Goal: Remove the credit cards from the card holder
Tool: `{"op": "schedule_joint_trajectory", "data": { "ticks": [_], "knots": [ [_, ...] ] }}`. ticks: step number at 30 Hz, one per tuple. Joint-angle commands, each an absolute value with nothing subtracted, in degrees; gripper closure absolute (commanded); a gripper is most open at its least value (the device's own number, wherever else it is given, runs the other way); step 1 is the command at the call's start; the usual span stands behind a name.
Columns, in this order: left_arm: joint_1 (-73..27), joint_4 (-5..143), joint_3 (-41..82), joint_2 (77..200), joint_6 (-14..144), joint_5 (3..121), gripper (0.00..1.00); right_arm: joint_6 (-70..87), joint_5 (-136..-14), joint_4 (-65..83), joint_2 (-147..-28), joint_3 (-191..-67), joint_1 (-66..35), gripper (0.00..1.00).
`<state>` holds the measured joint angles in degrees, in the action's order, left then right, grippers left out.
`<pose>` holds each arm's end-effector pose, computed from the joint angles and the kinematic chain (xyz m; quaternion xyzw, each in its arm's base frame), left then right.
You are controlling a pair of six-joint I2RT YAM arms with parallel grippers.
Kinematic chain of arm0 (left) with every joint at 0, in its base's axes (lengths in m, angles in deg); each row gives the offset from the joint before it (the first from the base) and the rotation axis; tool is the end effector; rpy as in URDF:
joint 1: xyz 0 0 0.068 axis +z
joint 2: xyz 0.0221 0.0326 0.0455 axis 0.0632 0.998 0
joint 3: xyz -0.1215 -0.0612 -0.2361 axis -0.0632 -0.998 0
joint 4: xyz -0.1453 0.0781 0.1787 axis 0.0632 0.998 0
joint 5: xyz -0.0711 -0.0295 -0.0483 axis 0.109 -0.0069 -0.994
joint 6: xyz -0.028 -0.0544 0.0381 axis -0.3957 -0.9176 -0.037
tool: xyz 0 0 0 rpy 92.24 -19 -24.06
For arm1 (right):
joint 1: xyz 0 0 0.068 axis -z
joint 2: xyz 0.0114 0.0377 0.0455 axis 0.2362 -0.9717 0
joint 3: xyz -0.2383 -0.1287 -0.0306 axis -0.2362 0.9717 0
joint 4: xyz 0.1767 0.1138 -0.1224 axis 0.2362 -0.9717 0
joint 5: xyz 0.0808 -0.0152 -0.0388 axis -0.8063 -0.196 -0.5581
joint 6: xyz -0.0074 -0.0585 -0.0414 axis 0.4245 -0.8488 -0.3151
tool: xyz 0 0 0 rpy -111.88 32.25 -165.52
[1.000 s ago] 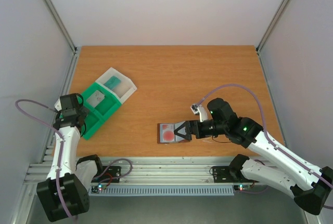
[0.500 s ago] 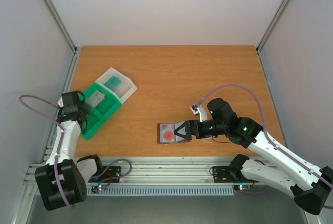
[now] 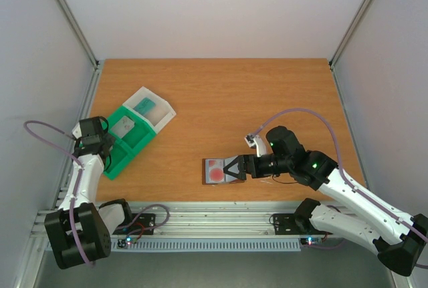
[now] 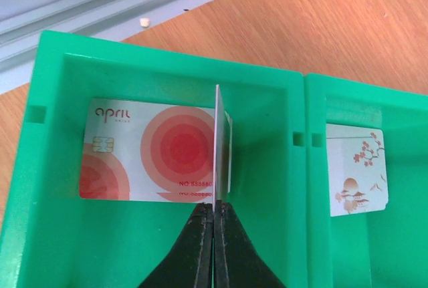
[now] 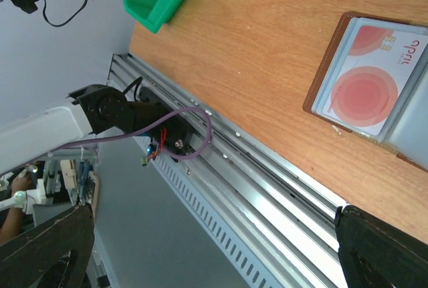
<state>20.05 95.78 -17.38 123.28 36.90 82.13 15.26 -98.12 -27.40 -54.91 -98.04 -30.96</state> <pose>0.1892 0.0686 0.1964 -0.4732 0.8073 0.0266 0.3516 0.0986 0.1399 0.2755 -0.3415 0.8139 0.4050 0.2386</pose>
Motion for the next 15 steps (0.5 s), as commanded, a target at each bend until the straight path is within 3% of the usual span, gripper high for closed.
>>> {"op": "schedule_joint_trajectory", "data": {
  "ticks": [1, 4, 7, 12, 15],
  "knots": [
    [20.4, 95.2, -16.9, 123.6, 36.9, 87.5, 1.0, 15.1, -98.1, -29.1, -54.1, -98.3, -31.0, 0.02],
    [20.4, 96.5, -16.9, 123.7, 35.6, 89.4, 0.99, 15.1, -98.0, -29.4, -54.1, -97.9, -31.0, 0.02],
    [20.4, 96.9, -16.5, 123.9, 35.1, 90.3, 0.9, 15.2, -97.7, -29.4, -54.4, -97.9, -31.1, 0.02],
    [20.4, 96.4, -17.1, 123.6, 34.7, 90.7, 0.86, 15.0, -98.0, -28.8, -55.4, -98.0, -31.0, 0.02],
    [20.4, 97.5, -16.3, 123.4, 34.6, 90.7, 0.79, 15.1, -98.0, -28.6, -55.9, -97.9, -31.0, 0.02]
  ]
}}
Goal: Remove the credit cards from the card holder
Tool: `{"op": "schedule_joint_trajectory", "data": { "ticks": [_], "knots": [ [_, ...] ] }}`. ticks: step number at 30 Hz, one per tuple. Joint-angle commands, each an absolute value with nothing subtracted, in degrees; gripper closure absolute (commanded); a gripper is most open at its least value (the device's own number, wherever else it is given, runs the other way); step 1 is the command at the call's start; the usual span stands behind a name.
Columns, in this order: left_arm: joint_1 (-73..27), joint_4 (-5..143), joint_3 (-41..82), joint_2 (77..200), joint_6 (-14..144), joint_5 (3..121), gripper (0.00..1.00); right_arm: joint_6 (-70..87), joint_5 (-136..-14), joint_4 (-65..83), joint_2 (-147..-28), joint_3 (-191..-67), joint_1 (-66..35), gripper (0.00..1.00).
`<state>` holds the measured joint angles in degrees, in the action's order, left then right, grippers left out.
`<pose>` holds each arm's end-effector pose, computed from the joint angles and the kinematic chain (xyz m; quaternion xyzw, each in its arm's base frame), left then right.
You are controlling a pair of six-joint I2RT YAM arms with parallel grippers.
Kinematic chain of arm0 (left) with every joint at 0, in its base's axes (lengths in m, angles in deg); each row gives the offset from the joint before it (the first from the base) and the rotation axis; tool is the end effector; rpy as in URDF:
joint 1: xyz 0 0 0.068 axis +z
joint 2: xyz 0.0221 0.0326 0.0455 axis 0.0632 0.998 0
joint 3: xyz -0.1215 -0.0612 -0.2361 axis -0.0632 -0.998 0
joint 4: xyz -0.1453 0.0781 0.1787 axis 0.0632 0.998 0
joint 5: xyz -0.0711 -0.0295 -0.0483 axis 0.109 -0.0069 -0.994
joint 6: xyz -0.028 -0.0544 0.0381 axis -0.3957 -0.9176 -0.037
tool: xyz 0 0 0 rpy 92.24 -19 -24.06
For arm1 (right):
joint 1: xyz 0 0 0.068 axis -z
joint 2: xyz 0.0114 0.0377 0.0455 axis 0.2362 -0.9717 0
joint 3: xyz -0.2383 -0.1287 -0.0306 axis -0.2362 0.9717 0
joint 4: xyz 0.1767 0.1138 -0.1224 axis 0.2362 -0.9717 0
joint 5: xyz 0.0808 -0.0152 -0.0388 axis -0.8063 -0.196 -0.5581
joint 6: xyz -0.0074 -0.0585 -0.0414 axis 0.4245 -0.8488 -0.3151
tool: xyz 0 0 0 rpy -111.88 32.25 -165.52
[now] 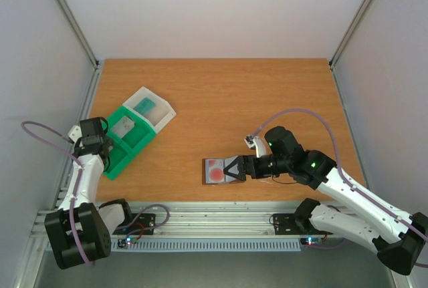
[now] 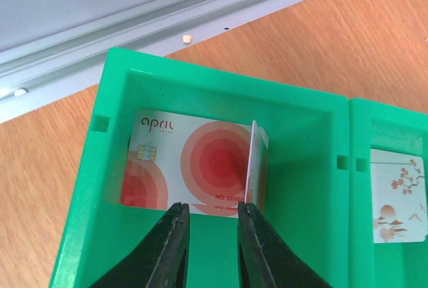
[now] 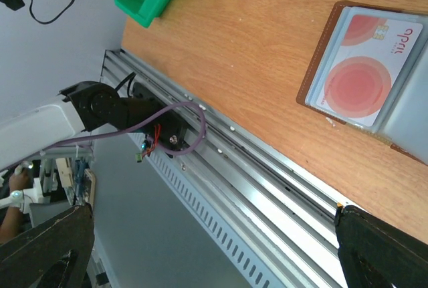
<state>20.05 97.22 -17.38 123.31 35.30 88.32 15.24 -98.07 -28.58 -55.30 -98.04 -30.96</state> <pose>0.1841 0.0736 0.1955 -0.4976 0.7906 0.0746 0.3491 0.0982 0.1395 0.2725 -0.3398 0.8201 0.4001 0.2276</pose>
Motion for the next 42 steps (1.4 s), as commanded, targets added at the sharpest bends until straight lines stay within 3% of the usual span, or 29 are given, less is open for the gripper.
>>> {"op": "schedule_joint_trajectory", "data": {
  "ticks": [1, 7, 10, 11, 17, 24, 42],
  "knots": [
    [20.3, 97.8, -16.3, 123.2, 34.6, 90.7, 0.77, 15.2, -98.1, -28.3, -56.0, -97.8, -31.0, 0.02],
    [20.4, 98.7, -16.4, 120.7, 33.9, 91.5, 0.7, 15.2, -97.9, -28.7, -55.5, -97.8, -31.0, 0.02],
    [20.4, 98.2, -16.0, 119.6, 34.7, 88.4, 0.88, 15.1, -97.7, -28.8, -55.5, -97.5, -31.0, 0.01],
    [20.3, 98.6, -15.4, 119.4, 35.2, 86.9, 0.89, 15.0, -97.7, -28.6, -55.6, -97.5, -31.0, 0.02],
    [20.3, 100.8, -12.9, 120.3, 33.7, 83.0, 0.81, 14.2, -98.0, -28.5, -57.3, -98.7, -31.1, 0.02],
    [20.4, 95.4, -13.4, 125.8, 32.4, 80.2, 0.82, 14.3, -98.9, -27.8, -58.5, -99.1, -31.0, 0.02],
    [20.4, 96.3, -12.0, 134.3, 32.7, 87.8, 0.8, 13.0, -97.7, -29.1, -59.6, -100.5, -31.0, 0.02]
  ]
}}
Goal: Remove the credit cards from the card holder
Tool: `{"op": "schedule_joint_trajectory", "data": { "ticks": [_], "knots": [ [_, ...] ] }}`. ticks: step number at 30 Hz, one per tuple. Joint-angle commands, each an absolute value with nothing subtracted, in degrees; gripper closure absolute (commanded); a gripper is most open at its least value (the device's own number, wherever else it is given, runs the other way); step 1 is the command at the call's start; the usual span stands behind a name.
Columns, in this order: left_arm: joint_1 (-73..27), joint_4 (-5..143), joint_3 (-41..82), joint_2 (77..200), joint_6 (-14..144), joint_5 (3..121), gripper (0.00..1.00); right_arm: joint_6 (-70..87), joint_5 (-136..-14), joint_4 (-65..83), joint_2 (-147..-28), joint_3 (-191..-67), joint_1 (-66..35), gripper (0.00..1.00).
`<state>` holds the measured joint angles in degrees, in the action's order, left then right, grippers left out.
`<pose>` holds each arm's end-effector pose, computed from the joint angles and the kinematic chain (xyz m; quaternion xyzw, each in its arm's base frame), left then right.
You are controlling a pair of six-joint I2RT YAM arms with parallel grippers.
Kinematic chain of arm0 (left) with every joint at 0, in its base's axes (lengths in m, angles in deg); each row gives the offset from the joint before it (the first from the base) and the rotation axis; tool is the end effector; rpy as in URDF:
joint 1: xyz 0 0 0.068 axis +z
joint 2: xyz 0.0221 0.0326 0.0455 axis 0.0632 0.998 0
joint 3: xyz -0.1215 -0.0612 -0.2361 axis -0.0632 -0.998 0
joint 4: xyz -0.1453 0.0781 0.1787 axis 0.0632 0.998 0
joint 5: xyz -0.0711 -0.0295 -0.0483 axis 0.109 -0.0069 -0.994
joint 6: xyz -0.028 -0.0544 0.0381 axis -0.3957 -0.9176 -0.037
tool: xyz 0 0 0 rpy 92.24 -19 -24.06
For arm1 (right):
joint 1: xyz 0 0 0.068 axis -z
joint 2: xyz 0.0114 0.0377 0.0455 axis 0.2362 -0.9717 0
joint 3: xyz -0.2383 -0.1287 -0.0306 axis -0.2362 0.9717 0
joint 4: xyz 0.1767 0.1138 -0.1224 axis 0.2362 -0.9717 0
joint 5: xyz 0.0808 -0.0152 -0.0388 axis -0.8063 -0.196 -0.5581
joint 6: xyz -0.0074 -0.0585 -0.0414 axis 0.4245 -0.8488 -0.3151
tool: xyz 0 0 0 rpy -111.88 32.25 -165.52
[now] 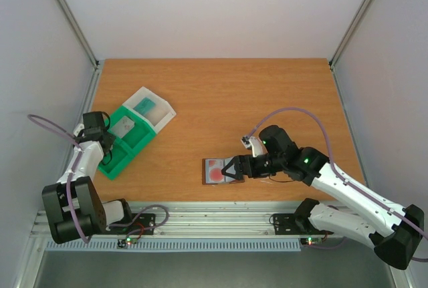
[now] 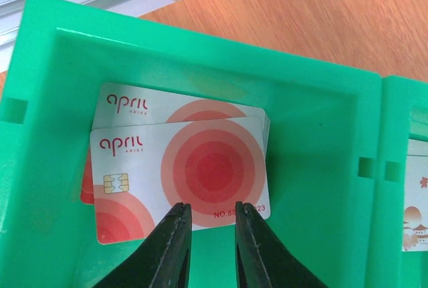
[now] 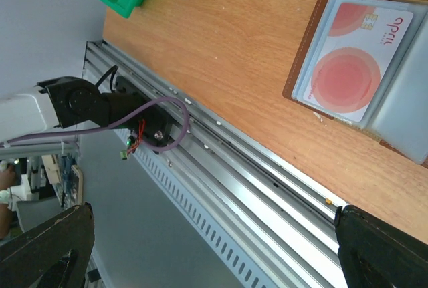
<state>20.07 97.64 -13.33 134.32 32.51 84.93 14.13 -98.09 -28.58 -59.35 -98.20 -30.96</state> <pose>0.2096 0.0777 0.1789 -0.5134 0.8069 0.0561 0.2869 0.1061 0.1473 0.2626 -0.3435 0.8313 0.3867 0.2033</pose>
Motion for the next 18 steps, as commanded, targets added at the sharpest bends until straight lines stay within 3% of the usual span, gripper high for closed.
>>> {"op": "schedule_joint_trajectory", "data": {
  "ticks": [1, 7, 9, 13, 16, 18],
  "knots": [
    [20.4, 96.3, -12.0, 134.0, 32.8, 87.9, 0.8, 13.0, -97.7, -29.2, -59.5, -100.5, -31.0, 0.02],
    [20.4, 98.6, -11.1, 129.8, 33.9, 86.1, 0.74, 13.5, -96.7, -29.6, -58.6, -100.0, -31.0, 0.02],
    [20.3, 99.6, -10.8, 127.4, 34.4, 84.8, 0.66, 13.9, -95.6, -30.1, -58.4, -99.9, -31.0, 0.02],
    [20.4, 102.8, -10.3, 121.9, 36.5, 80.0, 0.29, 15.3, -93.2, -31.5, -58.8, -100.3, -31.0, 0.02],
    [20.4, 106.9, -8.9, 118.8, 37.6, 76.1, 0.06, 16.4, -90.3, -33.3, -59.3, -100.8, -31.0, 0.02],
    [20.3, 109.3, -7.4, 117.4, 39.1, 72.9, 0.01, 17.3, -88.5, -33.7, -59.6, -100.7, -31.0, 0.02]
  ]
}}
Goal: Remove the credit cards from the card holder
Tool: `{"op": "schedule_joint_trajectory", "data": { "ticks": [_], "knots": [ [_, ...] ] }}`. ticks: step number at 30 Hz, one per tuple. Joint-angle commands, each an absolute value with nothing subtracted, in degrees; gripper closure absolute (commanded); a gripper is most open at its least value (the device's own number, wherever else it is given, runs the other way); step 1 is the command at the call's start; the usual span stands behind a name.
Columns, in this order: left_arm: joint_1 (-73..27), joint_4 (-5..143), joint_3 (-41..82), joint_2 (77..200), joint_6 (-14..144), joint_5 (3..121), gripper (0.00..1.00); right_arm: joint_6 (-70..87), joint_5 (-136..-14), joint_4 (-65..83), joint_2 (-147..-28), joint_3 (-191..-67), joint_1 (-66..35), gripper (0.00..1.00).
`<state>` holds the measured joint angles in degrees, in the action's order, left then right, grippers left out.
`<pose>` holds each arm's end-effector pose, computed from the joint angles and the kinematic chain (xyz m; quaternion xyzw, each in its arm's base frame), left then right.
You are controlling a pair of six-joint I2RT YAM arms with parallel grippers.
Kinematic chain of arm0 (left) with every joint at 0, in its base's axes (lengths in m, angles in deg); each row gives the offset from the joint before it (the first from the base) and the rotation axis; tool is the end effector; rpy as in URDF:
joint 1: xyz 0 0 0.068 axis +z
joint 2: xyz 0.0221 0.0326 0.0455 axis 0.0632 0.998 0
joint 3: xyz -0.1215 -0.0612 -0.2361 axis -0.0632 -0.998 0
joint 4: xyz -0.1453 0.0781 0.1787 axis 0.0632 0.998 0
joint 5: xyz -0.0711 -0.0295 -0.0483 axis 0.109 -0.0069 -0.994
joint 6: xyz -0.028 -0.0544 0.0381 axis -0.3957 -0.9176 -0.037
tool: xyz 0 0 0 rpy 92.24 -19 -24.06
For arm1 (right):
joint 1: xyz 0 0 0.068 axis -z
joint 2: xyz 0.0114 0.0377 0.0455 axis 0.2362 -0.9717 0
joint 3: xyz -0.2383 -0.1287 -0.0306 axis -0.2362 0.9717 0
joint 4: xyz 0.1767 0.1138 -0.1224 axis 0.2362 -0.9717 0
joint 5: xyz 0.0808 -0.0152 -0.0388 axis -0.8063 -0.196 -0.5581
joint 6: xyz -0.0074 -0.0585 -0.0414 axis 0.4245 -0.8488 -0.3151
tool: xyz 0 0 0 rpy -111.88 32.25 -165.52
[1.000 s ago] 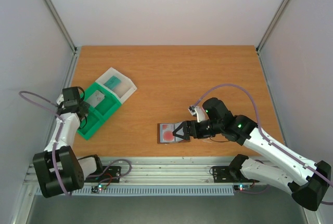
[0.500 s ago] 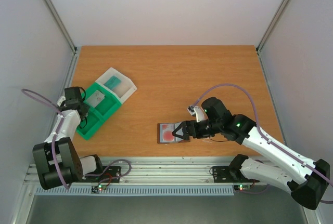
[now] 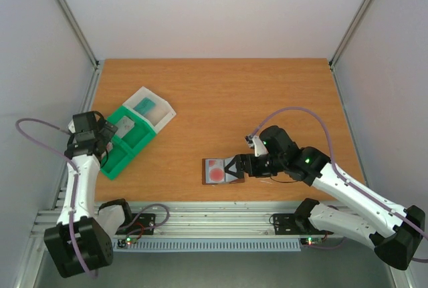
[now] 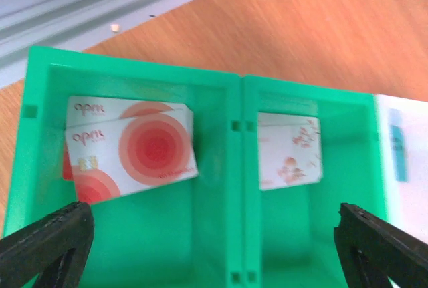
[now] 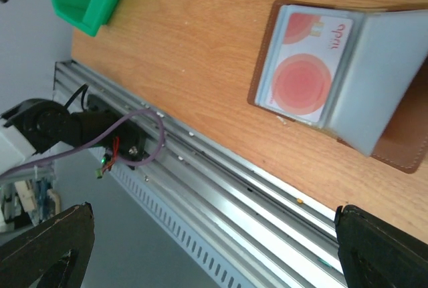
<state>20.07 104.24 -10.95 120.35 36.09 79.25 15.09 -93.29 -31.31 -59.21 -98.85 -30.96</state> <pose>0.1847 0.0643 0.2281 -0.4718 0.8072 -0.0007 0.3547 0.1074 0.1424 0.2608 -0.3226 0.8542 0.3511 0.2075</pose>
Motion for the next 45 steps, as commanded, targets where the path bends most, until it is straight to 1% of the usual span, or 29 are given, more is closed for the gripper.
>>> {"op": "schedule_joint_trajectory", "data": {
  "ticks": [1, 6, 8, 12, 13, 15, 16, 18, 24, 27, 31, 39, 42, 45],
  "knots": [
    [20.4, 110.2, -6.8, 116.7, 39.4, 71.0, 0.01, 17.6, -88.2, -33.5, -59.9, -100.6, -31.1, 0.02],
    [20.3, 113.5, -4.0, 115.3, 42.7, 57.8, 0.01, 18.4, -89.6, -30.9, -62.6, -100.9, -31.1, 0.02],
    [20.3, 112.5, -4.3, 114.8, 43.6, 51.0, 0.02, 18.4, -89.6, -30.3, -64.2, -101.5, -31.0, 0.06],
    [19.6, 111.4, -4.4, 115.4, 44.9, 38.5, 0.11, 18.2, -89.3, -28.7, -67.3, -102.0, -31.0, 0.16],
    [18.8, 111.4, -4.3, 115.7, 45.1, 37.1, 0.13, 18.1, -89.3, -28.2, -68.0, -102.0, -31.1, 0.2],
    [16.4, 111.6, -4.0, 116.2, 45.8, 35.8, 0.18, 17.9, -89.1, -27.0, -69.5, -101.8, -31.0, 0.31],
    [14.9, 111.8, -3.8, 116.4, 46.3, 35.6, 0.19, 17.8, -89.2, -26.2, -70.4, -101.8, -31.1, 0.4],
    [11.3, 111.6, -4.0, 116.7, 46.7, 35.4, 0.22, 17.9, -88.8, -25.0, -72.1, -101.7, -31.1, 0.51],
    [1.4, 106.4, -7.0, 116.1, 43.6, 34.9, 0.33, 18.5, -87.4, -20.6, -78.0, -100.8, -31.0, 0.69],
    [-3.3, 105.0, -8.0, 117.0, 42.4, 35.7, 0.35, 18.9, -87.2, -18.0, -80.8, -99.6, -31.0, 0.73],
    [-8.5, 103.0, -9.7, 118.9, 41.4, 36.7, 0.38, 19.6, -86.9, -14.1, -83.8, -97.9, -31.0, 0.75],
    [-18.4, 91.8, -15.0, 125.7, 36.6, 36.6, 0.4, 19.2, -85.9, -9.8, -89.3, -95.9, -31.1, 0.78],
    [-21.5, 86.8, -16.4, 129.0, 35.1, 35.9, 0.41, 19.2, -85.3, -8.5, -90.6, -94.8, -31.1, 0.78],
    [-23.3, 82.0, -17.6, 132.4, 33.5, 35.2, 0.46, 19.1, -85.1, -7.5, -91.8, -93.9, -31.0, 0.79]
  ]
}}
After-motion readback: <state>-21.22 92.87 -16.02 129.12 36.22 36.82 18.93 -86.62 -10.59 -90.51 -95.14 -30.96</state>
